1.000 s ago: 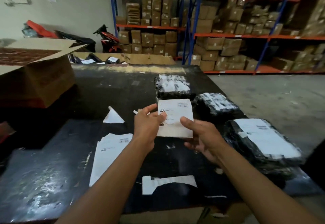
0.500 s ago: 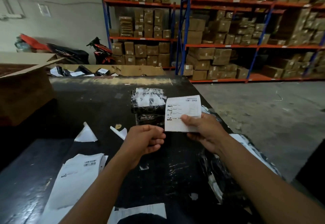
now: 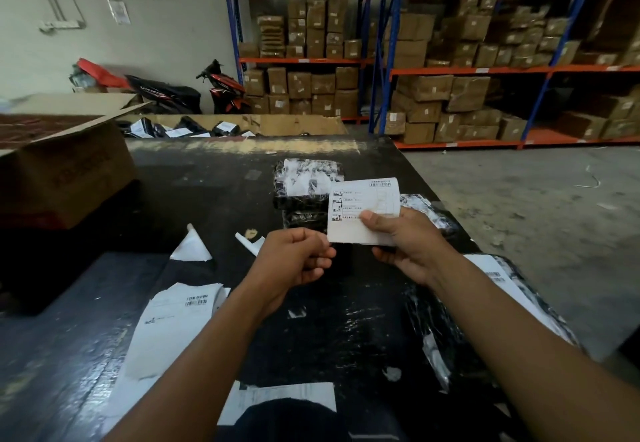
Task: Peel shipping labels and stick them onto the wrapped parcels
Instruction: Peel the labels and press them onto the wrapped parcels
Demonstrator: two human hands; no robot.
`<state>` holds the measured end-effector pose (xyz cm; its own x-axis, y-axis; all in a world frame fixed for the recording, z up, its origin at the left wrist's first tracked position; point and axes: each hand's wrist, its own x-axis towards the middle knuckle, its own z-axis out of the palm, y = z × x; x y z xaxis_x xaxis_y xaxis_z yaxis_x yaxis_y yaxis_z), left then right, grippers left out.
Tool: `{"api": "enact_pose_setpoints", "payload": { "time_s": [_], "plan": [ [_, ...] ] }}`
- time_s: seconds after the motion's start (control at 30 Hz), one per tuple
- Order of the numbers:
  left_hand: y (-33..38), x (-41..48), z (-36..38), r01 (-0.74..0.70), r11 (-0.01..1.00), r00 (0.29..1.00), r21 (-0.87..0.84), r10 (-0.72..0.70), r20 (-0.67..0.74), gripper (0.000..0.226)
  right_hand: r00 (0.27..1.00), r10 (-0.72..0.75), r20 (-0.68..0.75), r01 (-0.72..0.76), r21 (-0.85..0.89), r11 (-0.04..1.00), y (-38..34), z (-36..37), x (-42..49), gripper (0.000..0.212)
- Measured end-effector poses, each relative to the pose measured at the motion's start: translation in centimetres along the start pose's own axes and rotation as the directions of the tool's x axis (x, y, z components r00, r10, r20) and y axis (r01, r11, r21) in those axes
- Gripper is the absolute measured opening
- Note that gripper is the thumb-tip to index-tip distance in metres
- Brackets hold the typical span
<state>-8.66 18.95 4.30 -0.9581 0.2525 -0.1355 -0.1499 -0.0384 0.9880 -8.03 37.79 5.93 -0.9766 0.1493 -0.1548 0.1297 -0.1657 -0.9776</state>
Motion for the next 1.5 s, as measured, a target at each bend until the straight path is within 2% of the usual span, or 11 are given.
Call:
{"api": "enact_pose_setpoints", "payload": {
  "time_s": [0.17, 0.27, 0.4, 0.5, 0.57, 0.7, 0.8, 0.9, 1.17, 1.4, 1.5],
  "plan": [
    [-0.1, -0.5, -0.2, -0.022, 0.999, 0.999, -0.023, 0.023, 0.032, 0.011, 0.999, 0.032, -0.01, -0.031, 0.024, 0.999, 0.3, 0.1, -0.1, 0.017],
    [-0.2, -0.8, 0.0, -0.031, 0.995, 0.997, -0.099, 0.038, 0.07, 0.011, 0.997, 0.078, -0.012, -0.078, 0.023, 0.997, 0.8, 0.3, -0.3, 0.021],
    [-0.1, -1.1, 0.4, -0.057, 0.972, 0.993, -0.227, 0.08, 0.092, 0.017, 0.996, 0.083, -0.04, -0.083, -0.011, 0.996, 1.1, 0.8, -0.8, 0.054],
    [0.0, -1.2, 0.7, -0.072, 0.964, 0.989, -0.256, 0.102, 0.103, 0.013, 0.997, 0.034, -0.073, -0.04, -0.079, 0.996, 1.2, 0.9, -1.1, 0.075],
    [0.0, -1.2, 0.8, -0.074, 0.958, 0.989, -0.277, 0.105, 0.1, 0.012, 0.998, -0.02, -0.066, 0.007, -0.194, 0.981, 1.2, 0.9, -1.4, 0.071],
    [0.0, -1.5, 1.0, -0.082, 0.957, 0.991, -0.277, 0.107, 0.075, 0.015, 0.989, -0.15, -0.004, 0.134, -0.415, 0.9, 0.9, 1.0, -2.0, 0.045],
    [-0.2, -1.7, 1.0, -0.079, 0.963, 0.994, -0.257, 0.097, 0.059, 0.018, 0.966, -0.246, 0.078, 0.253, -0.455, 0.854, 0.6, 1.1, -2.2, 0.026],
    [-0.2, -1.7, 1.0, -0.083, 0.968, 0.995, -0.238, 0.095, 0.04, 0.024, 0.949, -0.27, 0.16, 0.314, -0.475, 0.822, 0.3, 1.3, -2.5, 0.013],
    [-0.5, -2.0, 0.2, -0.11, 0.983, 0.994, -0.147, 0.113, 0.008, 0.011, 0.94, -0.216, 0.266, 0.318, -0.445, 0.837, -0.4, 2.0, -3.7, 0.017],
    [-0.5, -2.3, 0.0, -0.102, 0.988, 0.995, -0.119, 0.104, 0.01, 0.012, 0.965, -0.192, 0.179, 0.249, -0.39, 0.887, -0.6, 2.8, -4.2, 0.019],
    [-0.5, -2.4, 0.0, -0.022, 0.984, 0.999, -0.177, 0.015, -0.038, 0.012, 0.989, -0.115, 0.096, 0.14, -0.319, 0.937, -0.1, 3.2, -4.1, 0.014]
  ]
}}
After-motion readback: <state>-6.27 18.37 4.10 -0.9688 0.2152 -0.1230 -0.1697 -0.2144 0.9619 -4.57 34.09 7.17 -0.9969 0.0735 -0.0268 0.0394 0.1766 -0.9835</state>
